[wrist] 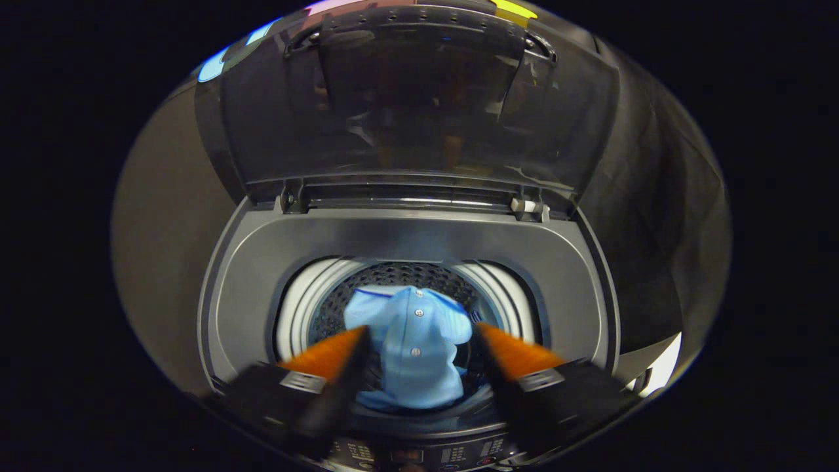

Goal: Put the clothes into the washing machine and then close the washing machine lid.

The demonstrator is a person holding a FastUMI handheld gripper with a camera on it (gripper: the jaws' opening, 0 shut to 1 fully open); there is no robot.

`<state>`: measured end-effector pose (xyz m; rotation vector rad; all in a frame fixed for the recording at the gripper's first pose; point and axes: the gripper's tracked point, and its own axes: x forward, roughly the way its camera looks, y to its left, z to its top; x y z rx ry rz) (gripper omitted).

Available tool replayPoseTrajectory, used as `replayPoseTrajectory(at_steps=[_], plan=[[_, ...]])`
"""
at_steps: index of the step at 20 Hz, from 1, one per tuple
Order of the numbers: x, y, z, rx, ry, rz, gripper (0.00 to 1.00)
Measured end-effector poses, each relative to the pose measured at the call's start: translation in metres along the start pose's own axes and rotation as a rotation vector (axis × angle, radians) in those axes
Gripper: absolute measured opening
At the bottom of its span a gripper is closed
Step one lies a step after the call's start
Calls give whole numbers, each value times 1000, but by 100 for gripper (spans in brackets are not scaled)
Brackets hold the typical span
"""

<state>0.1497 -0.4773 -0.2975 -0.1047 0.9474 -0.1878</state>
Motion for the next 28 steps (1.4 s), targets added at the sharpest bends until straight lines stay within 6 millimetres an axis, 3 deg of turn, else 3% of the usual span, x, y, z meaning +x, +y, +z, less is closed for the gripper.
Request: replayPoseTrajectory(at_steps=[1, 5, 8, 11, 16, 19, 21, 24, 27, 28], plan=[[-5, 0, 0, -4, -1, 3, 98], [-14, 3, 13, 1, -32, 22, 99], [-34, 5, 42, 18, -108, 33, 99], [-70, 6, 97, 32, -247, 47, 99], [-134, -1, 208, 39, -475, 37, 99], [-155, -5, 272, 62, -563, 37, 98], [-147, -3, 297, 94, -573, 54, 98], [-119, -1, 313, 127, -539, 70, 98], [-92, 6, 310, 149, -485, 106, 99], [-91, 6, 307, 126, -489, 100, 99]])
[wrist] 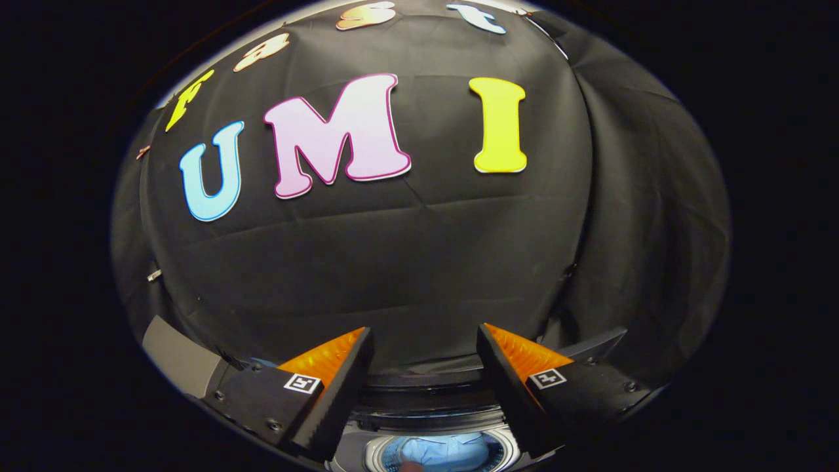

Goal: Put the clothes into the washing machine and then close the washing machine lid.

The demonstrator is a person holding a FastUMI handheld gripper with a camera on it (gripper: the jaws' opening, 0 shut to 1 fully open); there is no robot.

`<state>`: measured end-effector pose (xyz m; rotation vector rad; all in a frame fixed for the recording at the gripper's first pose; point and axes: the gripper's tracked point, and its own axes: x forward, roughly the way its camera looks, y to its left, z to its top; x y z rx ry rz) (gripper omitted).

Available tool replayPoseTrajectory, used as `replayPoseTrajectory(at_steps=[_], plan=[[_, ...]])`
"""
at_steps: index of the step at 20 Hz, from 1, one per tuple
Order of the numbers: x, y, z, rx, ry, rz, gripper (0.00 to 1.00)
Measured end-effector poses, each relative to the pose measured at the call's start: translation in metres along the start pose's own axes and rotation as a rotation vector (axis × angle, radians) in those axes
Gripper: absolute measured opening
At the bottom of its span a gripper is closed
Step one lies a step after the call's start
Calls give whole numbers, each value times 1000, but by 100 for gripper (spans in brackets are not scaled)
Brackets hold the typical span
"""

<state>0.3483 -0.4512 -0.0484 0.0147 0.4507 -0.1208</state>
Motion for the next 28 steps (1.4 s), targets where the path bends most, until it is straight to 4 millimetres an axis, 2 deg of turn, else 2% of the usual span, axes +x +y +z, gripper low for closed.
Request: replayPoseTrajectory(at_steps=[2, 21, 28], plan=[[7, 3, 0, -49, -12, -11, 99], [-57, -3, -21, -62, -105, -14, 100], [-68, -4, -28, -61, -112, -20, 100]])
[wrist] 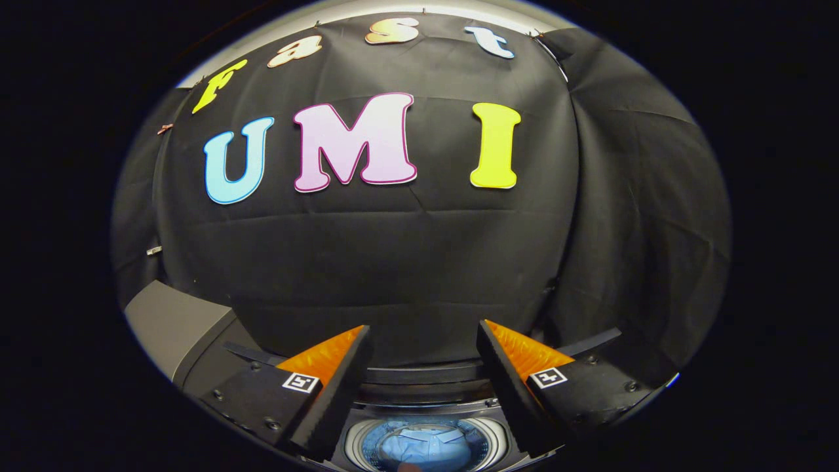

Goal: Put the clothes into the washing machine and then close the washing machine lid.

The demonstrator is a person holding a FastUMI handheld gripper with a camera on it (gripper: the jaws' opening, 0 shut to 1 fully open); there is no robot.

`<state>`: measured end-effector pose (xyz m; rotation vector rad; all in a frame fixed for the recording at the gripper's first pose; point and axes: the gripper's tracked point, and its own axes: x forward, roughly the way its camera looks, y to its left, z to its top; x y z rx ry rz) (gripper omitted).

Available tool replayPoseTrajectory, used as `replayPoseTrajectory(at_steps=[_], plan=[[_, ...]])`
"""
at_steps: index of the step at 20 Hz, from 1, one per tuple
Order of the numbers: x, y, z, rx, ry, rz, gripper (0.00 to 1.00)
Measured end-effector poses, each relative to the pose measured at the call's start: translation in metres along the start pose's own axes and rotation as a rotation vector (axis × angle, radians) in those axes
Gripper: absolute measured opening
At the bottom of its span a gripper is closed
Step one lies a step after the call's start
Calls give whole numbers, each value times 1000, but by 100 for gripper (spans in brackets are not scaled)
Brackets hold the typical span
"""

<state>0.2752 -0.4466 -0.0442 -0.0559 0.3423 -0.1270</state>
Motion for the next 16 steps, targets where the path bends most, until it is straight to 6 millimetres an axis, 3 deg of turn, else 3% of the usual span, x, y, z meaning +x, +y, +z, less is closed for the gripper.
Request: replayPoseTrajectory(at_steps=[16], plan=[[-21, -1, -11, 4, -25, -14, 100]])
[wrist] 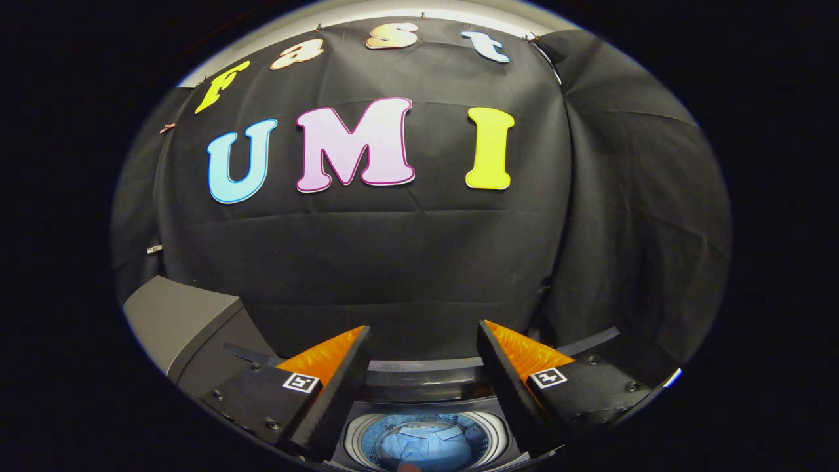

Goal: Put the clothes into the washing machine and then close the washing machine lid.

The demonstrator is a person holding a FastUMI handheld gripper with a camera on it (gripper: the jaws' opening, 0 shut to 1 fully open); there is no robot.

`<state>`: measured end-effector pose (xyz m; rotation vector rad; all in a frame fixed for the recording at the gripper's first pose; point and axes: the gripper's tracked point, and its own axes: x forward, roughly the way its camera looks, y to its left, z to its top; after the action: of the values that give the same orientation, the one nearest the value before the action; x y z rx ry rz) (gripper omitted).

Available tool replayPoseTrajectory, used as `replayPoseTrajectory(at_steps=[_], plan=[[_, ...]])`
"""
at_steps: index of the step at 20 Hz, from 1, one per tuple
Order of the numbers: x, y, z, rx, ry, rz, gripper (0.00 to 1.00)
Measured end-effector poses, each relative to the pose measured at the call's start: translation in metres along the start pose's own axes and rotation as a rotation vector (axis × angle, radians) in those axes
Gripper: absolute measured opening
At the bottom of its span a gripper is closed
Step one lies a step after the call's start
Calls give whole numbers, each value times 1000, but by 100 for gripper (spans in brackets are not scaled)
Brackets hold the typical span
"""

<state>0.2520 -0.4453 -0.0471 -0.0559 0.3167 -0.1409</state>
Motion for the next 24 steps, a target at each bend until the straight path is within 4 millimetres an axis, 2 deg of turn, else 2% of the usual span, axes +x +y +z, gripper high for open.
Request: replayPoseTrajectory(at_steps=[7, 16, 17, 20, 24], plan=[[-1, 0, -1, 0, -6, -12, 100], [-11, 0, -11, 3, 4, -17, 100], [-11, 1, -18, 4, 22, -17, 100], [-12, 7, -55, 31, 113, 3, 99], [-16, -2, -97, 39, 182, -16, 99]])
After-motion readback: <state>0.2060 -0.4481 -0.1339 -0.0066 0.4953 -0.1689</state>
